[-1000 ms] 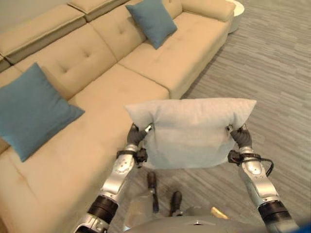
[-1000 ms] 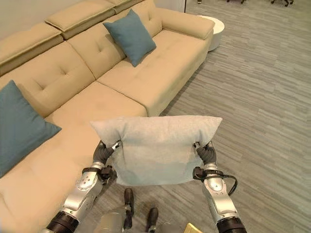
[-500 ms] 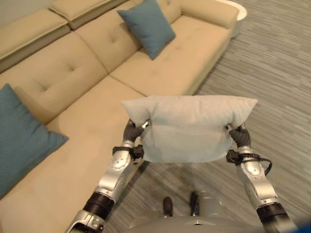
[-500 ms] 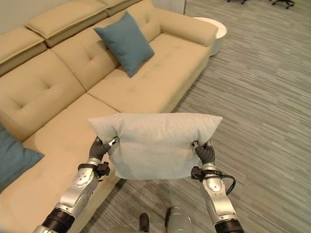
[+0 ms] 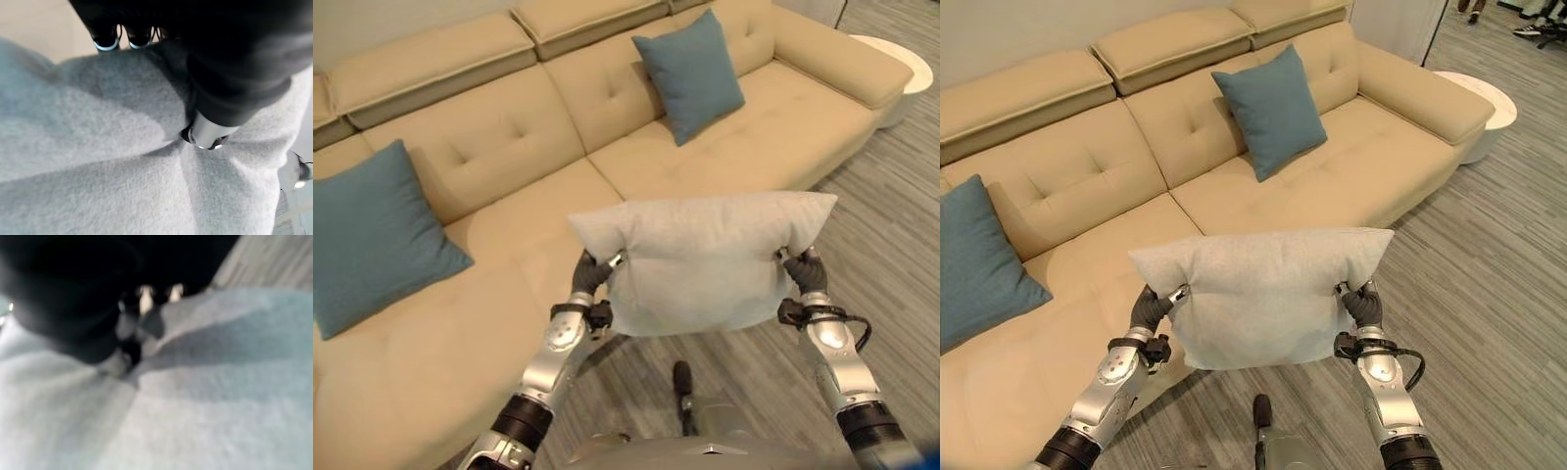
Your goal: Pick up all the scattered cushions and arrange them neatly on the sofa.
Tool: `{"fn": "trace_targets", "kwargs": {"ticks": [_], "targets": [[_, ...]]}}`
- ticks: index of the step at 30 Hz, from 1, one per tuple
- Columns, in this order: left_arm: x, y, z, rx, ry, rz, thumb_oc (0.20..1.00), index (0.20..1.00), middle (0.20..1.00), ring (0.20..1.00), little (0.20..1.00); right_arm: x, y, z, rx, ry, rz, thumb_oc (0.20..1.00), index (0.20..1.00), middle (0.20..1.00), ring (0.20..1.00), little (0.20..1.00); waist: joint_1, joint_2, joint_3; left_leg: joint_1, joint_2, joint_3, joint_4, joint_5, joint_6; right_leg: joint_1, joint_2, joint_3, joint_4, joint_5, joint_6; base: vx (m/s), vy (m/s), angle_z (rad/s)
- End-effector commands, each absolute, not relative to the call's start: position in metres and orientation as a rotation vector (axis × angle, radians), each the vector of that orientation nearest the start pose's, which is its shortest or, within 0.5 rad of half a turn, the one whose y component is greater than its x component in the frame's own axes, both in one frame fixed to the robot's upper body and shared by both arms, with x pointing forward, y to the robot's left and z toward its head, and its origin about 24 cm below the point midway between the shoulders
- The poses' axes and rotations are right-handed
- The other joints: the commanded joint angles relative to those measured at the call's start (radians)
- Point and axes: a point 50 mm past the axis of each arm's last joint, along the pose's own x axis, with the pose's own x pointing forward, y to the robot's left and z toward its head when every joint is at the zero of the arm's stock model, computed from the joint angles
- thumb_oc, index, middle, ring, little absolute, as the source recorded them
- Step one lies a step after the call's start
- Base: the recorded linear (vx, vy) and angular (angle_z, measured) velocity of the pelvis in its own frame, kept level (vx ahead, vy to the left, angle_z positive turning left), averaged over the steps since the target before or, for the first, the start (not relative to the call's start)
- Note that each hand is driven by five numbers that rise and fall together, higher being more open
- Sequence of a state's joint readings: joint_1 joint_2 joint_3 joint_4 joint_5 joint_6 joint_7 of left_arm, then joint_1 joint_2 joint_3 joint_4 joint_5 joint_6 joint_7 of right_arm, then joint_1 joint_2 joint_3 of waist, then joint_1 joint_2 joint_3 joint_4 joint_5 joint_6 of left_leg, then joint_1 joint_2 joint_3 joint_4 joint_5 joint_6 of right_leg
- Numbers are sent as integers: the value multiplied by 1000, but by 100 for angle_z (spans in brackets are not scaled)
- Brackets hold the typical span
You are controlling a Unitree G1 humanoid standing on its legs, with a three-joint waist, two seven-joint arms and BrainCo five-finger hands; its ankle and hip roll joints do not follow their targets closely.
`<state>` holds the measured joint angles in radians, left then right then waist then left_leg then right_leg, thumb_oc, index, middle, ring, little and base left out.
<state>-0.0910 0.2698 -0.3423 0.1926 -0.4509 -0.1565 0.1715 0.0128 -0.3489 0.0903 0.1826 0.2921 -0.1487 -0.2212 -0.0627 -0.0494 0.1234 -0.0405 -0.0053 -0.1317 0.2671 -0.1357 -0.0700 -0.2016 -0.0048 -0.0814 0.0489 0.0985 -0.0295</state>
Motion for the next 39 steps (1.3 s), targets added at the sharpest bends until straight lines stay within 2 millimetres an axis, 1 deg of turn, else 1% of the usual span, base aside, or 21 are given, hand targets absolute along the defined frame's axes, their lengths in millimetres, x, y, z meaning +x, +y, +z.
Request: {"fn": "trace_targets", "kwargs": {"ticks": [1, 2, 3, 4, 7, 8, 12, 15, 16, 18, 22, 23, 25, 28, 31, 33, 34, 35, 36, 37, 39], "targets": [[268, 114, 64, -217, -145, -239, 200, 200, 200, 200, 200, 255, -200, 57, 6, -168, -115, 200, 200, 200, 200, 200, -11, -34, -38, -144, 27, 224, 32, -4, 34, 133, -65, -16, -53, -111, 126, -42, -28, 151], [268, 114, 64, -217, -145, -239, 200, 200, 200, 200, 200, 255, -200, 57, 6, -168, -115, 200, 200, 200, 200, 200, -13, -36, -41, -148, 25, 223, 28, 2, 35, 129, -67, -17, -54, -109, 126, -7, -24, 126], [269, 113, 65, -212, -148, -248, 200, 200, 200, 200, 200, 255, -201, 58, 9, -170, -126, 200, 200, 200, 200, 200, -12, -37, -43, -158, 47, 264, -1, 22, 37, 139, -71, -42, -64, -109, 131, 61, -11, 131], [270, 112, 67, -194, -153, -259, 200, 200, 200, 200, 200, 255, -204, 59, 12, -176, -153, 200, 200, 200, 200, 200, -10, -35, -44, -191, 74, 324, -55, 75, 26, 145, -73, -86, -67, -116, 131, 134, 7, 114], [266, 118, 63, -192, -141, -244, 200, 200, 200, 200, 200, 254, -201, 57, 17, -164, -141, 200, 200, 200, 200, 200, -7, -23, -59, -151, 70, 304, -106, 73, 27, 165, -77, -109, -51, -140, 141, 202, 84, 67], [265, 119, 62, -191, -135, -240, 200, 200, 200, 200, 200, 254, -201, 56, 22, -161, -141, 200, 200, 200, 200, 200, -5, -23, -65, -149, 65, 300, -119, 87, 27, 166, -83, -113, -45, -144, 143, 113, 87, 6], [261, 128, 61, -181, -133, -219, 200, 200, 200, 200, 200, 255, -193, 56, 32, -159, -111, 200, 200, 200, 200, 200, 12, -18, -72, -115, 41, 302, -151, 75, 45, 171, -100, -93, -13, -157, 151, 161, 170, -18], [260, 139, 61, -164, -138, -183, 200, 200, 200, 200, 200, 258, -181, 56, 45, -155, -68, 200, 200, 200, 200, 200, 36, -5, -70, -69, 22, 318, -173, 52, 72, 154, -130, -87, 91, -162, 172, 130, 179, -15], [259, 143, 63, -159, -146, -169, 200, 200, 200, 200, 200, 259, -178, 57, 48, -161, -51, 200, 200, 200, 200, 200, 37, 7, -64, -47, 18, 321, -184, 43, 85, 112, -134, -69, 188, -149, 187, 153, 165, -21], [259, 145, 62, -155, -149, -161, 200, 200, 200, 200, 200, 260, -176, 58, 56, -164, -45, 200, 200, 200, 200, 200, 28, 19, -57, -16, 14, 314, -196, 36, 88, 65, -122, -49, 223, -142, 185, 168, 109, -9], [258, 148, 63, -155, -155, -142, 200, 200, 200, 200, 200, 263, -171, 62, 53, -181, -24, 200, 200, 200, 200, 200, 25, 26, -51, 23, 12, 314, -215, 21, 85, 33, -133, -70, 146, -120, 177, 170, -25, 0], [258, 149, 63, -160, -156, -134, 200, 200, 200, 200, 200, 264, -171, 64, 46, -188, -17, 200, 200, 200, 200, 200, 17, 21, -49, 49, 8, 308, -216, 5, 77, -5, -144, -85, 67, -83, 185, 253, -93, -8], [259, 149, 63, -161, -158, -128, 200, 200, 200, 200, 200, 264, -171, 64, 42, -189, -14, 200, 200, 200, 200, 200, 6, 23, -41, 66, 9, 296, -212, -6, 71, -23, -137, -73, 36, -68, 190, 210, -77, -10], [260, 147, 63, -159, -165, -142, 200, 200, 200, 200, 200, 263, -172, 63, 33, -184, -12, 200, 200, 200, 200, 200, -9, 9, -40, 93, 6, 271, -205, -29, 61, -19, -130, -30, 2, -47, 201, 224, -139, 28], [258, 142, 58, -189, -146, -153, 200, 200, 200, 200, 200, 260, -176, 58, 27, -165, -12, 200, 200, 200, 200, 200, -19, 4, -61, 111, 38, 252, -181, -40, 30, 11, -114, -21, 18, -55, 181, 275, -238, 41], [258, 138, 57, -207, -137, -165, 200, 200, 200, 200, 200, 258, -181, 56, 24, -159, -25, 200, 200, 200, 200, 200, -27, 3, -66, 86, 66, 243, -111, -16, 4, 43, -95, -27, 15, -78, 157, 147, -201, 22], [258, 138, 57, -207, -137, -165, 200, 200, 200, 200, 200, 258, -181, 56, 24, -159, -25, 200, 200, 200, 200, 200, -30, 5, -67, 81, 68, 239, -103, -19, 3, 44, -94, -31, 14, -78, 156, 153, -239, 35], [258, 135, 56, -221, -130, -174, 200, 200, 200, 200, 200, 257, -187, 57, 11, -159, -36, 200, 200, 200, 200, 200, -27, -2, -56, 25, 96, 231, 38, 14, -15, 84, -77, -39, 13, -107, 123, 95, -162, 37], [259, 135, 56, -220, -130, -175, 200, 200, 200, 200, 200, 257, -187, 57, 12, -160, -36, 200, 200, 200, 200, 200, -30, -4, -59, 18, 94, 228, 41, 16, -15, 81, -79, -41, 11, -104, 123, 159, -275, 30], [260, 133, 56, -236, -126, -172, 200, 200, 200, 200, 200, 256, -192, 58, 10, -162, -53, 200, 200, 200, 200, 200, -25, -17, -46, -57, 102, 224, 145, 56, -14, 113, -75, -55, 4, -125, 100, 80, -154, 25], [261, 132, 56, -236, -119, -176, 200, 200, 200, 200, 200, 256, -194, 59, 9, -165, -62, 200, 200, 200, 200, 200, -15, -28, -40, -112, 81, 235, 114, 27, 6, 135, -76, -65, -8, -137, 98, 124, -124, 21]]}}
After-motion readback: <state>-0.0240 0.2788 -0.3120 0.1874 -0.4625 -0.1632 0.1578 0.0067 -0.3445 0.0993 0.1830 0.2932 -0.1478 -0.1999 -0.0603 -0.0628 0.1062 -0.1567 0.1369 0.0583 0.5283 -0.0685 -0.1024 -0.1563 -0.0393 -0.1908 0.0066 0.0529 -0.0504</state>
